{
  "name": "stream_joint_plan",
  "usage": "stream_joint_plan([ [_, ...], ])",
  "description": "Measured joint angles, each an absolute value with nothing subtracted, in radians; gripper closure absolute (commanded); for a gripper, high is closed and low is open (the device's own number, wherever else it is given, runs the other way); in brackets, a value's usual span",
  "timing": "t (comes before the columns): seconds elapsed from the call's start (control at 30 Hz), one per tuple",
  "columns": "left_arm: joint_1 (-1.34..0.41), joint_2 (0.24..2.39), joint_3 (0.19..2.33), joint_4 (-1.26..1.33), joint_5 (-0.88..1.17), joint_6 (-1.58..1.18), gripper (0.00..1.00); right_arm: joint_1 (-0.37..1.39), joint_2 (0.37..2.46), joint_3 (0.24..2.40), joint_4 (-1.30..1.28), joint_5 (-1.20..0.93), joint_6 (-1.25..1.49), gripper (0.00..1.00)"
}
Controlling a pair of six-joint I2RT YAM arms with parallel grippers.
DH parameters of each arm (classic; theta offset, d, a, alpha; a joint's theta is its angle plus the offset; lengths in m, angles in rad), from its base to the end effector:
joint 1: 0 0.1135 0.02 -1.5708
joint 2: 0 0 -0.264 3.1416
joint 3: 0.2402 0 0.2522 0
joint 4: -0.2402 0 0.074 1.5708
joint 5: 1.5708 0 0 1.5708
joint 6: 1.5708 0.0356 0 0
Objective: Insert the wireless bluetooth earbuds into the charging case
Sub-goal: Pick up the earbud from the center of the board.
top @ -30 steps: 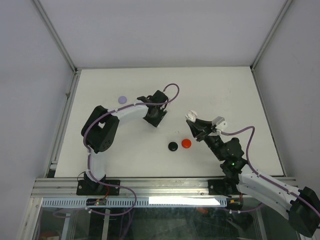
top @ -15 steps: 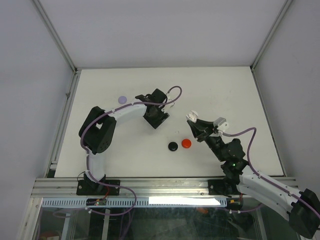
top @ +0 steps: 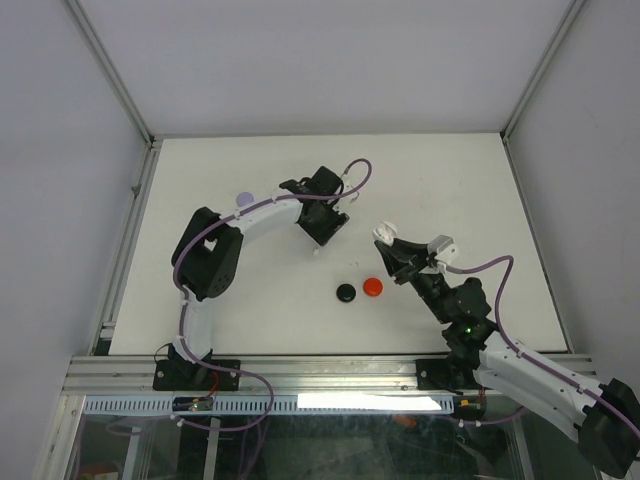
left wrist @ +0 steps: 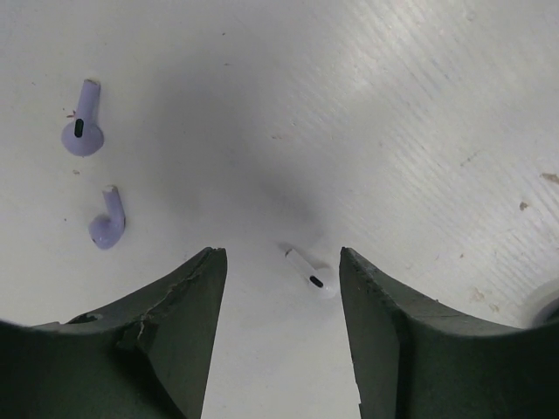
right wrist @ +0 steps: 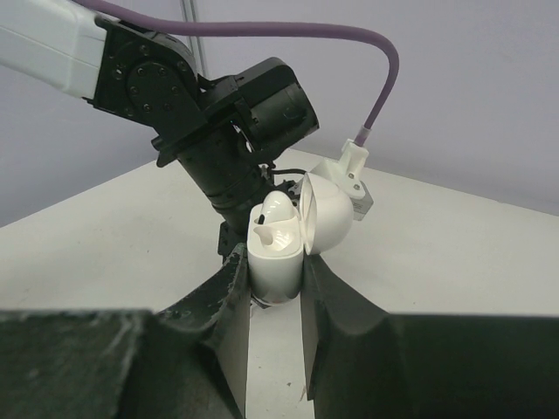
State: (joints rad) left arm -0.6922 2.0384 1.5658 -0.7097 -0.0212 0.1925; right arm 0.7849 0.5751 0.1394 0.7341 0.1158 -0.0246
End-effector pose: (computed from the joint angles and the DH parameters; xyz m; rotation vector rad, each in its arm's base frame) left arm 0.3284 -0.2713 0.1896 1.1754 2.4950 -0.1058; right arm 0.1093 0.1034 0.2403 -0.4156 1.2276 0.5795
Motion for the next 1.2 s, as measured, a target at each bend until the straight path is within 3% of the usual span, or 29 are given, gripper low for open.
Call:
stream_joint_plan([
  [0.47,-0.692,2.092,1.564,-0.700,-0.182,0.135,0.49,0.785,0.572,0.139,0.734,0.116,-0.019,1.00],
  [1.2,-0.692,2.019,1.487,-0.728,-0.173,0.060,0.52,0.785,0.581,0.139,0.734,0.116,-0.017,1.00],
])
